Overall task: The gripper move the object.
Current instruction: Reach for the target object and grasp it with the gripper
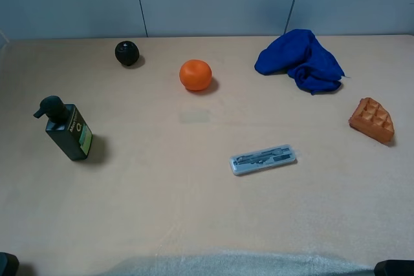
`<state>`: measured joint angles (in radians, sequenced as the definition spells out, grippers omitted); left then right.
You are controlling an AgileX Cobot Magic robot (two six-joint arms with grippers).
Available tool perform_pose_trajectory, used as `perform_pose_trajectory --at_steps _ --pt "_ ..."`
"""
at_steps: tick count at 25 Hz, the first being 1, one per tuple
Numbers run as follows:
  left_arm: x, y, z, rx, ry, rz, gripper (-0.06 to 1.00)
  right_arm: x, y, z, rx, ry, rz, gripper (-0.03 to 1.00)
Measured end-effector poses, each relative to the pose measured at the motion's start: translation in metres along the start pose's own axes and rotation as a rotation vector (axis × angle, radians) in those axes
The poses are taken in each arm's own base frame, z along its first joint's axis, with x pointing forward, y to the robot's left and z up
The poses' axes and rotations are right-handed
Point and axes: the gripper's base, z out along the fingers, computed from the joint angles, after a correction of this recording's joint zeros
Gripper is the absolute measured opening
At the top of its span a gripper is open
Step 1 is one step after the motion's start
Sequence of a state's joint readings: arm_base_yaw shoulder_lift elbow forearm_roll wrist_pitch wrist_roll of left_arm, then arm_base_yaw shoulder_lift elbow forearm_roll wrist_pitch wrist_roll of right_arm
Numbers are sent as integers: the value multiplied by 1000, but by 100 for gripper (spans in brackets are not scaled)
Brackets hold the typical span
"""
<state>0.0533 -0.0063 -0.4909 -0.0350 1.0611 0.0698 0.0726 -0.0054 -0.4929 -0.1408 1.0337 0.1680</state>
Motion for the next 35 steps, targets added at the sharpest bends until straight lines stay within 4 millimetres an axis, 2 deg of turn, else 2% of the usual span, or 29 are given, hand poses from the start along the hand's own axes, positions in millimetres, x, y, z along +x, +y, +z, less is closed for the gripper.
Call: perform_pose_trajectory --at_steps 11,16,25,35 --pt "0 0 0 0 0 0 99 -1 1 0 -10 1 -24 69" --pt "0 0 0 0 0 0 99 -23 4 6 -8 66 -46 69" --pt "0 0 0 0 0 0 99 -72 16 48 -17 222 -85 69" --pt "0 0 0 0 0 0 99 -94 25 94 -42 219 -125 69"
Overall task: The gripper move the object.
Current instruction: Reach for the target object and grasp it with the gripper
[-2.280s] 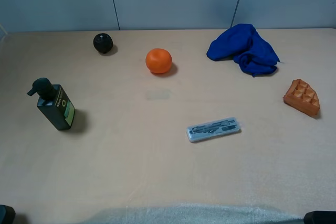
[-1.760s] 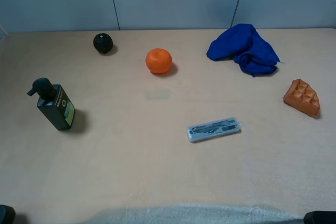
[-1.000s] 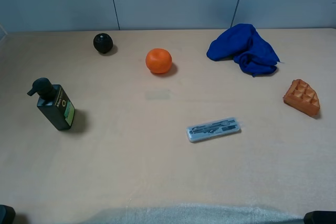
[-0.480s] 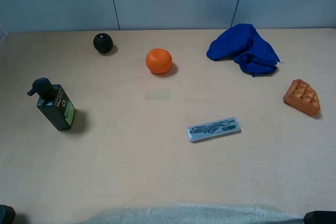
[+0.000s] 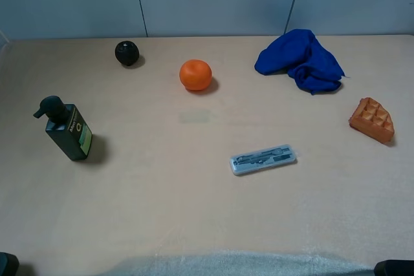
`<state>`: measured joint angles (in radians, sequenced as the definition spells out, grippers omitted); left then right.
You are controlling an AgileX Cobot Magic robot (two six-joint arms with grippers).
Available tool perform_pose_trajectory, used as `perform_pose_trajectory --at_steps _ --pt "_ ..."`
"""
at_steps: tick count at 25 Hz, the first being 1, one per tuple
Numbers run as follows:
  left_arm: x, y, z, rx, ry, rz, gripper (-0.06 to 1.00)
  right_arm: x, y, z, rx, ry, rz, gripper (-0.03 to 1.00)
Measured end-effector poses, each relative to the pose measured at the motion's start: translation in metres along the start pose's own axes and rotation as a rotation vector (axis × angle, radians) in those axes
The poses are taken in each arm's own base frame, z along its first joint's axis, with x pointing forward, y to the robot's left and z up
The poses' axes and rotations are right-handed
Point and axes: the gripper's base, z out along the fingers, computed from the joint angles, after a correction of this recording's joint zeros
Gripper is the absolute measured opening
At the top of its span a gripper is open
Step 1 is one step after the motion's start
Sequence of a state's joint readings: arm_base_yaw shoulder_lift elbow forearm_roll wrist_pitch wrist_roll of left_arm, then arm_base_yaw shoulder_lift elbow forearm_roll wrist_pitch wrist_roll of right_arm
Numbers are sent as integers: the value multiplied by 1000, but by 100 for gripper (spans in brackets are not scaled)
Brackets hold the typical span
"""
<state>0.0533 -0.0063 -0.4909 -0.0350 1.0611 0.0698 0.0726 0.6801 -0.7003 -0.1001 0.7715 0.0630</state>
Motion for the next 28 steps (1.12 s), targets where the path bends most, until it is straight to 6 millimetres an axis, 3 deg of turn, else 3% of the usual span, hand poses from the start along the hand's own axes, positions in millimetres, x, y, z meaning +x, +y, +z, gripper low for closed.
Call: perform_pose_trajectory --at_steps 14,23,28 --pt "0 0 0 0 0 0 99 -34 5 79 6 271 -17 69" --pt "0 0 0 0 0 0 99 -27 -13 118 51 410 72 69" --pt "0 0 0 0 0 0 99 -19 -13 141 47 484 72 69"
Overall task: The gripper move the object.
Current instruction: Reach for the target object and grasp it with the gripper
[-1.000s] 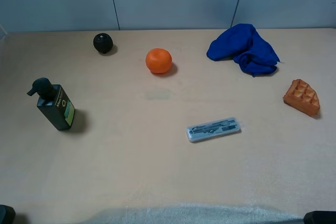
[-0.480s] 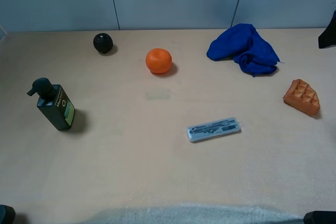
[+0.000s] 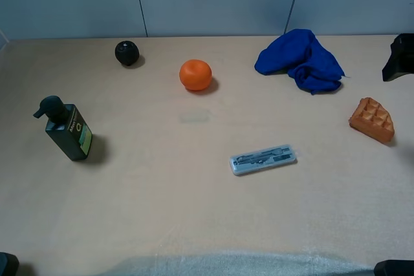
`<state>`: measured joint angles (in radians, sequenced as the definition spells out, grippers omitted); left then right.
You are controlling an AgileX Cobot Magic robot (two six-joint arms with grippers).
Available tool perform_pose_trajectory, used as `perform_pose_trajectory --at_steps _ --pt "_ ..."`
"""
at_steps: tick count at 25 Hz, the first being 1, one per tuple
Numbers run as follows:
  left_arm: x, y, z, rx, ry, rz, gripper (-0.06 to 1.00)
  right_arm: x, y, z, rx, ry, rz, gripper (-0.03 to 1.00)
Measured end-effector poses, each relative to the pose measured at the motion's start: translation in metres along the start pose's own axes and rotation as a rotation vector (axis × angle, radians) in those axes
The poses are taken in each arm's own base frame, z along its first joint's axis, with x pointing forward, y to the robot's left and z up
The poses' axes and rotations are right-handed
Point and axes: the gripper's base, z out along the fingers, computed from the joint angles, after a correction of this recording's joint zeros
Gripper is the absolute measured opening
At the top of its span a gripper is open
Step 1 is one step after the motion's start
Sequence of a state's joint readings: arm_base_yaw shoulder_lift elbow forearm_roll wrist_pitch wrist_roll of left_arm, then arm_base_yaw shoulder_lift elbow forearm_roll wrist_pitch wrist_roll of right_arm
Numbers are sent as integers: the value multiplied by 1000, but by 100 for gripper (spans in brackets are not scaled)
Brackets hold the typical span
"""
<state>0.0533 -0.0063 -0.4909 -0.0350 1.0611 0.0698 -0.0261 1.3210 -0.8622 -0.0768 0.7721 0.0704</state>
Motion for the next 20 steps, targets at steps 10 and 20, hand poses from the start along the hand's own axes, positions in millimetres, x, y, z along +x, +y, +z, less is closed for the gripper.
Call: perform_pose_trajectory --at_steps 10,20 --pt "0 0 0 0 0 0 99 -1 -9 49 -28 138 23 69" --pt "0 0 0 0 0 0 99 2 -18 82 -78 213 37 69"
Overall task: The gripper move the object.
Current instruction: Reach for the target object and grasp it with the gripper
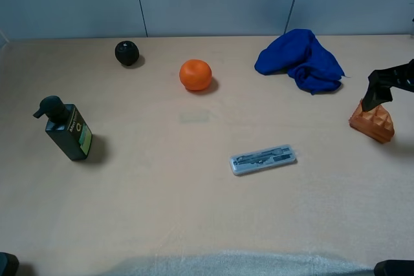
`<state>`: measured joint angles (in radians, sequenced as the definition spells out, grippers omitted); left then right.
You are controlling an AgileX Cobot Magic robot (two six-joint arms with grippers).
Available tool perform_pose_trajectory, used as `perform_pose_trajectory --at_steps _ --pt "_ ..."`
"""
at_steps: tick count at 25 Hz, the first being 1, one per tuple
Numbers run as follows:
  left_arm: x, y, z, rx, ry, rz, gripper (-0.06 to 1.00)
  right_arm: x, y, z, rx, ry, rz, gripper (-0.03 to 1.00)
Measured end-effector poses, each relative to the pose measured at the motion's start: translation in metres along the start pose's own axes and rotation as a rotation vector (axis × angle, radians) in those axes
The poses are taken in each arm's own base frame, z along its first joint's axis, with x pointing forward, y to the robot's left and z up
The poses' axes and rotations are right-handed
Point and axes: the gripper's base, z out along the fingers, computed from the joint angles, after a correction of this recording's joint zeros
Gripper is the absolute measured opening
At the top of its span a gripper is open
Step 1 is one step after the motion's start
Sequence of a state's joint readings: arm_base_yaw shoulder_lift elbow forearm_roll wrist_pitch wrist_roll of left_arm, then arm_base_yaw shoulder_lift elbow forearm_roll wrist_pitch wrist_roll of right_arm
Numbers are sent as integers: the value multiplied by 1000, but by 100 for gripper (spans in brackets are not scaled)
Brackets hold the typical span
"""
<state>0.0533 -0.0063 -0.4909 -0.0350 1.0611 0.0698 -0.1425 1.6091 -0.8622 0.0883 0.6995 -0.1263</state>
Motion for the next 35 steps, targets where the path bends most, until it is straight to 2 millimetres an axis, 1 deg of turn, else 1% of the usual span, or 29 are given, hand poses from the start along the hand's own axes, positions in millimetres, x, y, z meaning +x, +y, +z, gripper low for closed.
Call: perform_pose_trajectory --at_steps 9,13,19,23,35 --pt "0 0 0 0 0 0 99 -3 -1 30 -9 51 -9 69" --pt "0 0 0 0 0 0 99 -6 -3 36 -5 34 -5 69" --pt "0 0 0 0 0 0 99 -21 -7 43 -5 36 -4 69" --pt "0 0 0 0 0 0 99 -27 -8 44 -4 31 -5 69" --pt "0 0 0 0 0 0 99 -24 -12 68 -10 105 -14 69"
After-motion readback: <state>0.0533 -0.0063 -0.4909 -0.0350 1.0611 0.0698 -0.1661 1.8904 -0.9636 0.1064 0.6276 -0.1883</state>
